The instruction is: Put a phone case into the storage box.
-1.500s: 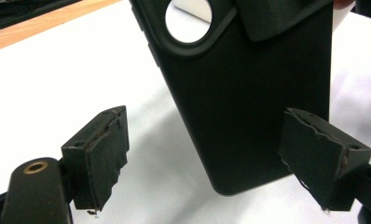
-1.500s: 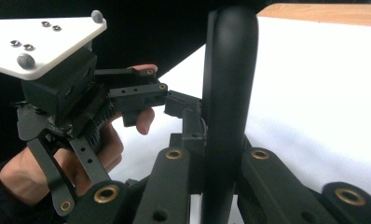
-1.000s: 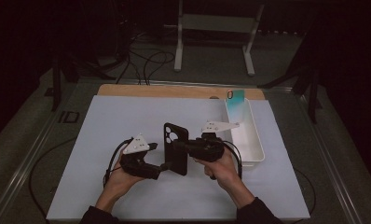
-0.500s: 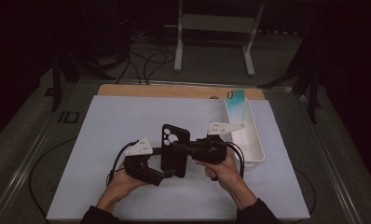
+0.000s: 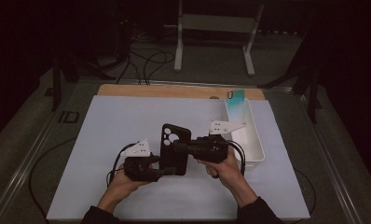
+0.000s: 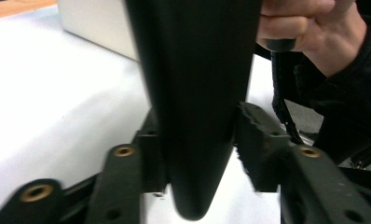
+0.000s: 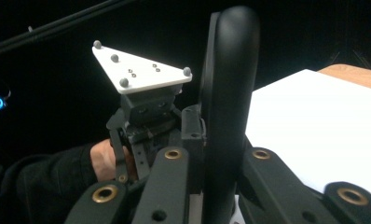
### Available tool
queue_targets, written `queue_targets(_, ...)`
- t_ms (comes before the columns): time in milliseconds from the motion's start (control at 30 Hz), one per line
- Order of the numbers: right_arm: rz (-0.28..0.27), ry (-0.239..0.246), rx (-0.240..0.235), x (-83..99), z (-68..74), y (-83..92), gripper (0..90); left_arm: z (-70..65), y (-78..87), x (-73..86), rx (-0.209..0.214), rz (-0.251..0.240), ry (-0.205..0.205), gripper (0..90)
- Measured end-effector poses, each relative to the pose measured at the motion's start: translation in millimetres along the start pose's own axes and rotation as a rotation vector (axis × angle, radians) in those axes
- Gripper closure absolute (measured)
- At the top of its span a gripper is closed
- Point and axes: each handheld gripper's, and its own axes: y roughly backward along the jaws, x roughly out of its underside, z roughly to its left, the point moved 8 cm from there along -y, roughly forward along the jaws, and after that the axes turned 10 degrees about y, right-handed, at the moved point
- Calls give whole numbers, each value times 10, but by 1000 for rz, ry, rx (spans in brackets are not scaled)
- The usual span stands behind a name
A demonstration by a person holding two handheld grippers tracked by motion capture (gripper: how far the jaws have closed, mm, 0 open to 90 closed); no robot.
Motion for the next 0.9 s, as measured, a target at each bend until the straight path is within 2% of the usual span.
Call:
queue_targets(133,38,39,38,13,-19,-2,690,-4,-26,18,2,13,-8,734)
queue_targets(200,60,55,59,27,-21,-18,615,3,-37,22,-10,15,-9,782)
queue_targets(467,117,67,110,76,-35,-97,414,24,-38,25,-33,9,-13,800)
queue_targets(733,156,58,172,124,-60,-150,137,49,-12,8,-65,-7,-16,805)
queue_targets(800,172,49,181,137,-70,-146,89,63,6,-3,-73,-17,-14,805)
queue_targets(900,187,45,201,154,-90,-133,88,85,25,-12,-88,-24,-6,805)
